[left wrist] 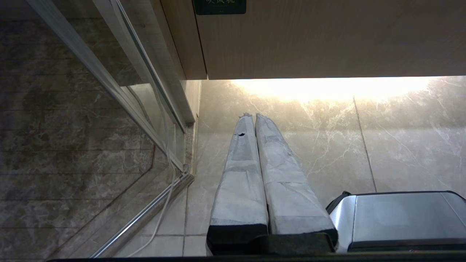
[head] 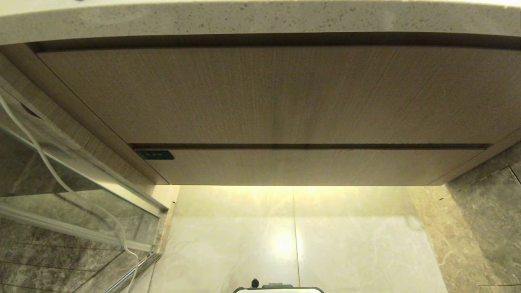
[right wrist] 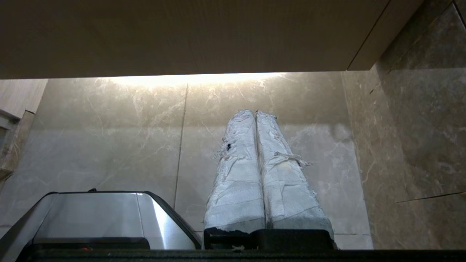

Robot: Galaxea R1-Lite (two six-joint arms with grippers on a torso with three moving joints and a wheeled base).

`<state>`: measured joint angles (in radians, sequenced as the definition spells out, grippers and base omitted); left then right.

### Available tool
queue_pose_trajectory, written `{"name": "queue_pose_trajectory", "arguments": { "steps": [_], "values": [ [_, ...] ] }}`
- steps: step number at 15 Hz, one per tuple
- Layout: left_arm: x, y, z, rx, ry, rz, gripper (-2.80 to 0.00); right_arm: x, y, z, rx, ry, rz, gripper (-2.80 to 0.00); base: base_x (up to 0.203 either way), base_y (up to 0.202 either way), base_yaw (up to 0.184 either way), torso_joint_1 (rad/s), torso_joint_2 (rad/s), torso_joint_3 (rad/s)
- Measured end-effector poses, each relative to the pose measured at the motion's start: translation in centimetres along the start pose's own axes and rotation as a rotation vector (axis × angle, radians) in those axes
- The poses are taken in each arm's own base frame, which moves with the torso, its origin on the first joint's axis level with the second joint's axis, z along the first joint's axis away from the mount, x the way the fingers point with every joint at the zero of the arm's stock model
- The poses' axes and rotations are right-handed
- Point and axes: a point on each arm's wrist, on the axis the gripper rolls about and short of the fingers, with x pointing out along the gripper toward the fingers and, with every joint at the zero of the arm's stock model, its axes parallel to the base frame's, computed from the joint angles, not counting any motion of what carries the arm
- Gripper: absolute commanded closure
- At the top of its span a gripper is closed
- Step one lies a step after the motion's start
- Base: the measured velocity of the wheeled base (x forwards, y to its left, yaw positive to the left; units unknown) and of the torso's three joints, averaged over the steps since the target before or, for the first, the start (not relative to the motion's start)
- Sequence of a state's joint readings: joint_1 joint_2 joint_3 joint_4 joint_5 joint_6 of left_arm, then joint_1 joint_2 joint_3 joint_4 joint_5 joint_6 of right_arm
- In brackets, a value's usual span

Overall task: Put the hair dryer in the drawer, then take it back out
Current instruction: Pull open the drawer

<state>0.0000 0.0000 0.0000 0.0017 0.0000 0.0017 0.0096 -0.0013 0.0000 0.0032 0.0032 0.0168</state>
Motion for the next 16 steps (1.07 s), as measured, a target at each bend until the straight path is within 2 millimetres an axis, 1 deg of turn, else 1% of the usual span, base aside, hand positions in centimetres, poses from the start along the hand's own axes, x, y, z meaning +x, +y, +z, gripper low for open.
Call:
{"name": "queue_pose_trajectory", "arguments": {
  "steps": [4, 7, 9, 11, 12, 13, 14, 15, 16],
  "values": [
    [0.0, 0.0, 0.0, 0.000, 0.000, 0.000, 0.00, 0.0, 0.0, 0.0, -0.016, -0.001, 0.000, 0.00, 0.000, 0.000, 0.000, 0.000, 0.00, 0.000],
    [0.0, 0.0, 0.0, 0.000, 0.000, 0.000, 0.00, -0.1, 0.0, 0.4, -0.024, -0.009, 0.000, 0.00, 0.000, 0.000, 0.000, 0.000, 0.00, 0.000],
    [0.0, 0.0, 0.0, 0.000, 0.000, 0.000, 0.00, -1.3, 0.1, 3.7, -0.027, -0.065, 0.001, 0.00, 0.000, 0.000, 0.000, 0.000, 0.00, 0.000],
    [0.0, 0.0, 0.0, 0.000, 0.000, 0.000, 0.00, -3.2, 0.2, 8.8, -0.026, -0.115, 0.002, 0.00, 0.000, 0.000, 0.000, 0.000, 0.00, 0.000],
    [0.0, 0.0, 0.0, 0.000, 0.000, 0.000, 0.00, -4.1, 0.2, 11.8, -0.024, -0.119, 0.008, 0.00, 0.000, 0.000, 0.000, 0.000, 0.00, 0.000],
    [0.0, 0.0, 0.0, 0.000, 0.000, 0.000, 0.00, -4.2, 0.3, 14.3, -0.025, -0.074, 0.019, 0.00, 0.000, 0.000, 0.000, 0.000, 0.00, 0.000],
    [0.0, 0.0, 0.0, 0.000, 0.000, 0.000, 0.00, -3.8, 0.3, 16.3, -0.031, -0.006, 0.037, 0.00, 0.000, 0.000, 0.000, 0.000, 0.00, 0.000],
    [0.0, 0.0, 0.0, 0.000, 0.000, 0.000, 0.00, -2.6, 0.4, 17.9, -0.044, 0.096, 0.070, 0.00, 0.000, 0.000, 0.000, 0.000, 0.00, 0.000],
    [0.0, 0.0, 0.0, 0.000, 0.000, 0.000, 0.00, -0.9, 0.5, 19.1, -0.061, 0.206, 0.116, 0.00, 0.000, 0.000, 0.000, 0.000, 0.00, 0.000]
  ]
}}
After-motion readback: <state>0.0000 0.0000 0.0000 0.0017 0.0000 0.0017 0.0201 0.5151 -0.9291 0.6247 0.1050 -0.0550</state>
